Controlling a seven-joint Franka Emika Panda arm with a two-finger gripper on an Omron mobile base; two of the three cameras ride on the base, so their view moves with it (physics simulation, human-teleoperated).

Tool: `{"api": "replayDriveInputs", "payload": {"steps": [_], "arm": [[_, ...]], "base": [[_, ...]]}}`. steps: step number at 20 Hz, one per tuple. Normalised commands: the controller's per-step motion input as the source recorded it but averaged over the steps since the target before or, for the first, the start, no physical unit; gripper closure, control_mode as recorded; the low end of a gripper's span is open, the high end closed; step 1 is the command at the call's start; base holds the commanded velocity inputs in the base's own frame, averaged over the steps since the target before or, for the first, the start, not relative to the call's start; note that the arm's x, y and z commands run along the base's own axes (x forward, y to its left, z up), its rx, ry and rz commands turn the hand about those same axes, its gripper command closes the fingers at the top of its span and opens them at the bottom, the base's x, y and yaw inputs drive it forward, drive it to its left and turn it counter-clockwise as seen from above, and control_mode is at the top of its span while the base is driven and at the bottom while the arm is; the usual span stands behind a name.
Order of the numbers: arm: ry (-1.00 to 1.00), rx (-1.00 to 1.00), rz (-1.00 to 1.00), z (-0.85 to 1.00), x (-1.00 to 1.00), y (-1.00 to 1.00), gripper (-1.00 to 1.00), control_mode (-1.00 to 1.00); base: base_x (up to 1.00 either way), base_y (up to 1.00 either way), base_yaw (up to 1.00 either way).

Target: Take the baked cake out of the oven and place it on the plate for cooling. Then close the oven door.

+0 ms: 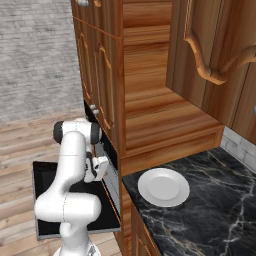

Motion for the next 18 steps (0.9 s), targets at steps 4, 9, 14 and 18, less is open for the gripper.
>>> {"api": "replayDriveInputs", "payload": {"steps": [4,9,14,18], "arm": [[0.02,0.00,0.00,-0.33,0.48,-0.15,-1.00,-1.00],[0.03,0.00,0.00,-0.34,0.44,-0.17,-1.00,-1.00],[0.02,0.00,0.00,-0.34,0.37,-0.16,-1.00,-1.00],[0.03,0.00,0.00,-0.34,0.23,-0.07,1.00,-1.00]], "base": [[0.00,0.00,0.00],[0.00,0.00,0.00],[0.00,0.00,0.00],[0.00,0.00,0.00]]}}
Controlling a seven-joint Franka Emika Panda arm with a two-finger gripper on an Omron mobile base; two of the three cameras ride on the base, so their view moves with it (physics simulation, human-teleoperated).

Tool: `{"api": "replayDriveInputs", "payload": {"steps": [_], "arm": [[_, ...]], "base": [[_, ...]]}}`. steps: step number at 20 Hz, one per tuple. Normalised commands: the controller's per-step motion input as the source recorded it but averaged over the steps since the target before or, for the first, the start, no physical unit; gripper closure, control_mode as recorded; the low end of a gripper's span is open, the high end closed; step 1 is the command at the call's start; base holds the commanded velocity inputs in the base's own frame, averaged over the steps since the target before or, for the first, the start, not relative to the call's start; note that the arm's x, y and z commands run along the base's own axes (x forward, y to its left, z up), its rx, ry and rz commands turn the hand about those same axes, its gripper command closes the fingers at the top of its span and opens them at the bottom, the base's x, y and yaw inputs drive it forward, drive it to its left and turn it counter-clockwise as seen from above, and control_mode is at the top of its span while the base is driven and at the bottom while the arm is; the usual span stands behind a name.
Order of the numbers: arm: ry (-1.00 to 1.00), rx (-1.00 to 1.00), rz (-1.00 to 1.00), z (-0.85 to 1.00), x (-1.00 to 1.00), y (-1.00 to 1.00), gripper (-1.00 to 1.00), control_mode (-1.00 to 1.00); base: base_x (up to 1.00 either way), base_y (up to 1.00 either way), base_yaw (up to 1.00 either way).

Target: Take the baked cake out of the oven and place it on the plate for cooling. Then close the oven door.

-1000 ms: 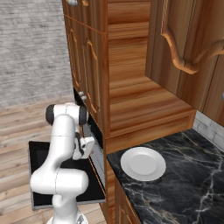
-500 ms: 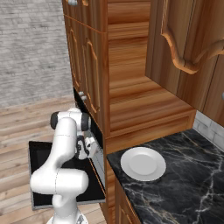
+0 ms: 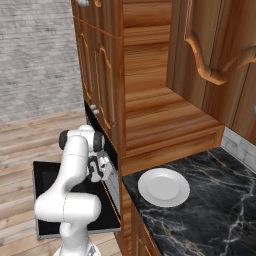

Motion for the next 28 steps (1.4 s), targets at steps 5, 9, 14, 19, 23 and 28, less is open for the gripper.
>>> {"api": "replayDriveInputs", "payload": {"steps": [5,9,14,19,23,28], "arm": [[0.15,0.01,0.00,-0.38,0.05,0.00,1.00,-1.00],[0.29,0.08,0.00,-0.47,0.00,0.09,1.00,-1.00],[0.28,0.09,0.03,-0.54,-0.11,0.40,1.00,-1.00],[0.28,0.10,0.05,-0.52,-0.29,0.64,1.00,-1.00],[0.33,0.20,0.05,-0.44,-0.37,0.65,1.00,-1.00],[0.46,0.37,0.04,-0.30,-0.22,0.45,1.00,-1.00]], "base": [[0.00,0.00,0.00],[0.00,0.00,0.00],[0.00,0.00,0.00],[0.00,0.00,0.00],[0.00,0.00,0.00],[0.00,0.00,0.00]]}}
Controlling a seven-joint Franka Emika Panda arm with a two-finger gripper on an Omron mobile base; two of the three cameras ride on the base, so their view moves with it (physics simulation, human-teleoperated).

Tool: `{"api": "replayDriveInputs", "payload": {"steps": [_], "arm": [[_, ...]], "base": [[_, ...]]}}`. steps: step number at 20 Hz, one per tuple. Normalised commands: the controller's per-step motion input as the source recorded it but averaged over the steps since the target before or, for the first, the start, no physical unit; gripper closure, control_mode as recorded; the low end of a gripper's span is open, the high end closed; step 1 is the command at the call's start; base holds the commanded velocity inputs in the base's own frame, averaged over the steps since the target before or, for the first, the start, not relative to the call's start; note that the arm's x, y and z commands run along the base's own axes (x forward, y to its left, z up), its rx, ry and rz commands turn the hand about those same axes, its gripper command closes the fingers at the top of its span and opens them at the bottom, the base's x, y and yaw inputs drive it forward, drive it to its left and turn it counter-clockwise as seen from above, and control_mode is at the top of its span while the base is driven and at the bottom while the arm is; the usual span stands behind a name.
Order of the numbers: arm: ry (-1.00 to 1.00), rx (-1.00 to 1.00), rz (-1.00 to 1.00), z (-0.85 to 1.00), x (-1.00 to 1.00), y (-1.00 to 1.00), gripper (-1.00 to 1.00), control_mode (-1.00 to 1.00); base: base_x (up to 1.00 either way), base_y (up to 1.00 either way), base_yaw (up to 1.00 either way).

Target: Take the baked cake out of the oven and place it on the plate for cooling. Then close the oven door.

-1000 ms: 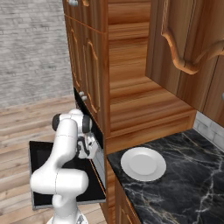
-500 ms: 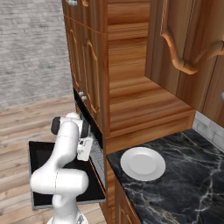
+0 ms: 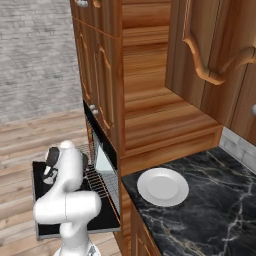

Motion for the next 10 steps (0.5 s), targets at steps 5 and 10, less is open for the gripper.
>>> {"api": "replayDriveInputs", "payload": {"steps": [5,10], "arm": [[0.57,0.50,0.02,-0.24,-0.10,0.25,1.00,-1.00],[0.58,0.51,0.02,-0.34,-0.18,0.23,1.00,-1.00]], "base": [[0.00,0.00,0.00],[0.00,0.00,0.00]]}}
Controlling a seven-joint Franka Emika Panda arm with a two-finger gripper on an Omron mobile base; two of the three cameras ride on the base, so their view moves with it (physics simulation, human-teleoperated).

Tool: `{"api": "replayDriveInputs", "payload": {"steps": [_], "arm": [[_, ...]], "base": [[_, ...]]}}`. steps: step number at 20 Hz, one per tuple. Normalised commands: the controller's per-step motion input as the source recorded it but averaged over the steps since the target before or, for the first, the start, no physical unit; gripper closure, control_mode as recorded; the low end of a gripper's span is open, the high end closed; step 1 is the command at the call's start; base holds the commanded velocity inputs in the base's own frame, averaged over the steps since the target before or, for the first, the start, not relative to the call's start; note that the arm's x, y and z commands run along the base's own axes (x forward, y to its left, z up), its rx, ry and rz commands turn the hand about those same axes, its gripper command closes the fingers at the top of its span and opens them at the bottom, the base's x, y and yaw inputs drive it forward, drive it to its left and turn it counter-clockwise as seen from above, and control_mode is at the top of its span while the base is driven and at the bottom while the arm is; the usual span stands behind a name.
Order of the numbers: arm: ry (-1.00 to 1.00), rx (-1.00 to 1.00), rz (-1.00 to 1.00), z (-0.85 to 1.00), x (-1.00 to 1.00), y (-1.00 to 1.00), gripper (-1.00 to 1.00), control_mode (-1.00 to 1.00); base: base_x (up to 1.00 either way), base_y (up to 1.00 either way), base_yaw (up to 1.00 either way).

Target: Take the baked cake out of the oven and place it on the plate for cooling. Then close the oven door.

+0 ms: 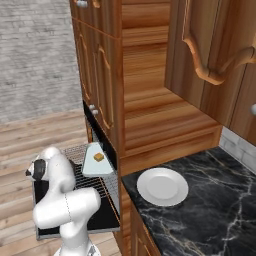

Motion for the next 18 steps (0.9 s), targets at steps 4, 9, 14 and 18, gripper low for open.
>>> {"api": "replayDriveInputs", "payload": {"steps": [4,9,14,18], "arm": [[0.58,0.50,0.03,-0.44,-0.32,0.29,1.00,-1.00],[0.59,0.53,0.03,-0.39,-0.39,0.29,1.00,-1.00],[0.55,0.52,0.04,-0.44,-0.57,0.36,1.00,-1.00],[0.25,0.39,0.04,-0.17,-0.92,0.39,-1.00,-1.00]], "base": [[0.00,0.00,0.00],[0.00,0.00,0.00],[0.00,0.00,0.00],[0.00,0.00,0.00]]}}
